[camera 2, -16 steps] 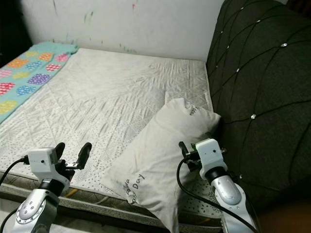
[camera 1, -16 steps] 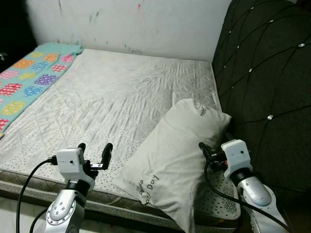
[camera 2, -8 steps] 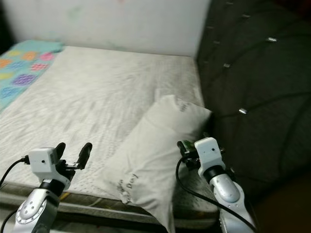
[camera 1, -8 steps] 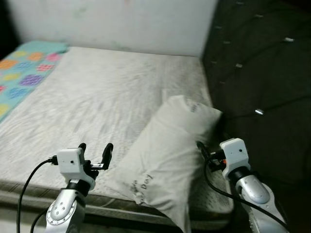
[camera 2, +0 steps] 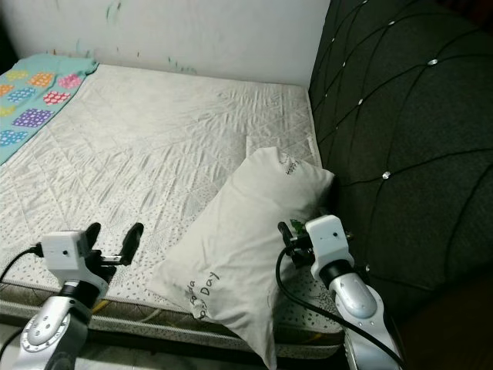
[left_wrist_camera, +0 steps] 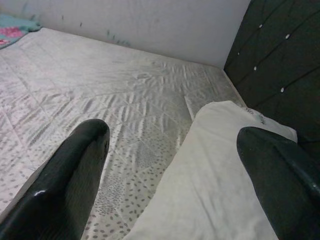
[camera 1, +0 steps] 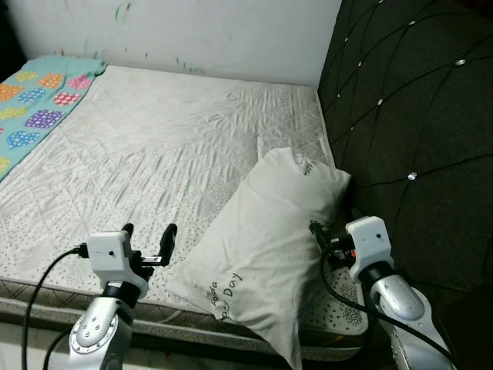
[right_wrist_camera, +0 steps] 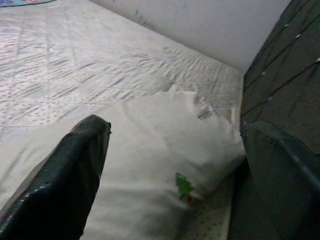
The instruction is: Clean up the room
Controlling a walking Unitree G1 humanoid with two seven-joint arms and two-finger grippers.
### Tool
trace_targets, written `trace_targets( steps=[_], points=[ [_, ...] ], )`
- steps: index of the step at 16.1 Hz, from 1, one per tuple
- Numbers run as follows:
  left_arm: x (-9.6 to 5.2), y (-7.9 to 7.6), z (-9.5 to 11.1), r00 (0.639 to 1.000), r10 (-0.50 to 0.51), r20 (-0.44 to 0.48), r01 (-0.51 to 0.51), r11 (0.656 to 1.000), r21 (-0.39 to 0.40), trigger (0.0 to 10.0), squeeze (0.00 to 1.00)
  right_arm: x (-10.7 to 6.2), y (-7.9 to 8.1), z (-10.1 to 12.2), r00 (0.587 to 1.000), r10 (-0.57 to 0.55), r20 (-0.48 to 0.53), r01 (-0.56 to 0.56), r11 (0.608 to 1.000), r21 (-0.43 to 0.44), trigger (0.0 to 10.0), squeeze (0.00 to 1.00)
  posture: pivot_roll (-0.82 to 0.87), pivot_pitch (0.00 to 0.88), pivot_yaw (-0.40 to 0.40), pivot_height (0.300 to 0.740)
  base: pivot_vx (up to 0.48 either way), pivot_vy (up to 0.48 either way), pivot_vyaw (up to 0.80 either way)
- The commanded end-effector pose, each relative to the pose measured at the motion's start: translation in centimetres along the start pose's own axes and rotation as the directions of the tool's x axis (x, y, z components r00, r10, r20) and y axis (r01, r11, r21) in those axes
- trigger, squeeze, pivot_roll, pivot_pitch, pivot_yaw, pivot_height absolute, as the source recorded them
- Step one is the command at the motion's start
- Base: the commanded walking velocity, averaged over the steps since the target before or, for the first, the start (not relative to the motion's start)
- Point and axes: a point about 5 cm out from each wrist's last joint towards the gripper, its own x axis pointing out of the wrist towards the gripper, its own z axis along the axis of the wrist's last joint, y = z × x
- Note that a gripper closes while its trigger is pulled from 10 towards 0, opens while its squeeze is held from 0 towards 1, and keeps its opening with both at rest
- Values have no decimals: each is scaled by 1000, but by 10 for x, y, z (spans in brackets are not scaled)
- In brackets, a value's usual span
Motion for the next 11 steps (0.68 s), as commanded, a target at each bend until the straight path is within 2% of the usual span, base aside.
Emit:
trace_targets(
  steps=[1, 4, 8, 11],
  points=[
    [-1, 0, 2, 1000, 5, 0, -5, 1000, 0, 10000, 0, 1, 2, 4, 1000, 18, 4, -18, 1000, 6, 10000, 0, -52, 78, -30, 740, 0, 0, 0],
    [-9, 5, 2, 1000, 26, -16, -26, 1000, 1, 10000, 0, -9, 11, 1, 998, 55, -18, -54, 998, 35, 10000, 0, -51, 127, -36, 740, 0, 0, 0],
    [-8, 3, 4, 1000, 24, -19, -24, 1000, 2, 10000, 0, -7, 10, 3, 997, 69, -20, -68, 997, 40, 10000, 0, -54, 132, -36, 736, 0, 0, 0],
    [-8, 2, 5, 1000, 24, -19, -24, 1000, 1, 10000, 0, -7, 11, 3, 996, 81, -27, -80, 996, 44, 10000, 0, -53, 138, -36, 696, 0, 0, 0]
  ],
)
